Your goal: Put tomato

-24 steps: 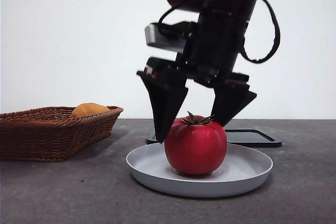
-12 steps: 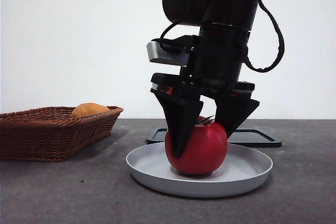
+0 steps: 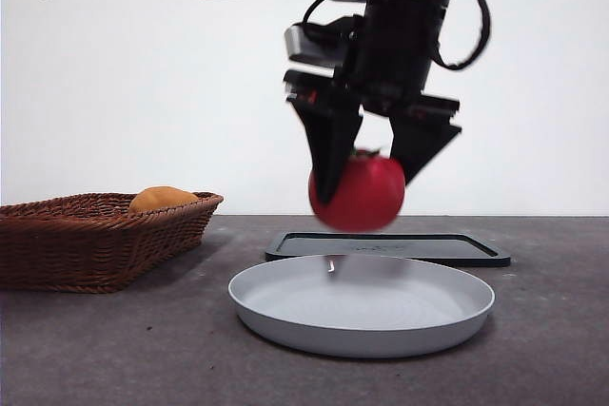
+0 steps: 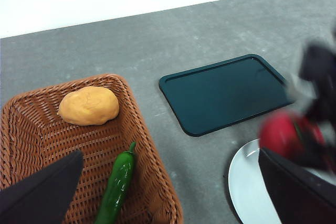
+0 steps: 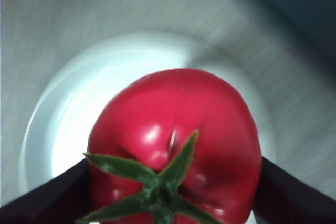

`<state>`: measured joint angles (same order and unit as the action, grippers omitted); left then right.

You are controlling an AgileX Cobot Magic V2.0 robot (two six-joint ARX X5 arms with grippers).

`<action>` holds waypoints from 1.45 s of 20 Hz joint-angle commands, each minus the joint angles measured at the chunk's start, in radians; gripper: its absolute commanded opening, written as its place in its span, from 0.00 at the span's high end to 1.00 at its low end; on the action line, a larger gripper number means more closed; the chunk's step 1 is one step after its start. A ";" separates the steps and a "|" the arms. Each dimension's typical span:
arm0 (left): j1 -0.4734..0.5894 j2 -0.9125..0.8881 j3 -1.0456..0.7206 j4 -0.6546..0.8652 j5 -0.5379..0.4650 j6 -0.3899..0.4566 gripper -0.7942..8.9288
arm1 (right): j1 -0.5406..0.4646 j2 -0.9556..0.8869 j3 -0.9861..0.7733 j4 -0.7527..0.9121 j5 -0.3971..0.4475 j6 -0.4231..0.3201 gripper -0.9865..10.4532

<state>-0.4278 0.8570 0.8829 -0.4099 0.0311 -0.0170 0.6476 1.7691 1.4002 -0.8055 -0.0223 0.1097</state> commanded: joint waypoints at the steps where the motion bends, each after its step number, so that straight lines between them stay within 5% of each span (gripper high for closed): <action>1: -0.005 0.005 0.013 0.014 -0.002 -0.002 0.17 | -0.053 0.092 0.147 -0.020 0.009 -0.043 0.69; 9: -0.004 0.005 0.013 0.014 -0.002 -0.002 0.17 | -0.235 0.489 0.690 -0.133 -0.006 -0.066 0.69; 16: -0.004 0.005 0.013 0.014 -0.002 -0.003 0.17 | -0.257 0.606 0.716 -0.119 -0.030 -0.061 0.68; 23: -0.004 0.005 0.013 0.014 -0.002 -0.002 0.17 | -0.255 0.603 0.748 -0.132 -0.031 -0.042 0.36; 29: -0.004 0.005 0.013 0.014 -0.002 -0.003 0.17 | -0.255 0.577 1.069 -0.436 -0.014 -0.036 0.36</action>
<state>-0.4278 0.8570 0.8829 -0.4091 0.0311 -0.0170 0.3859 2.3322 2.4481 -1.2541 -0.0341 0.0673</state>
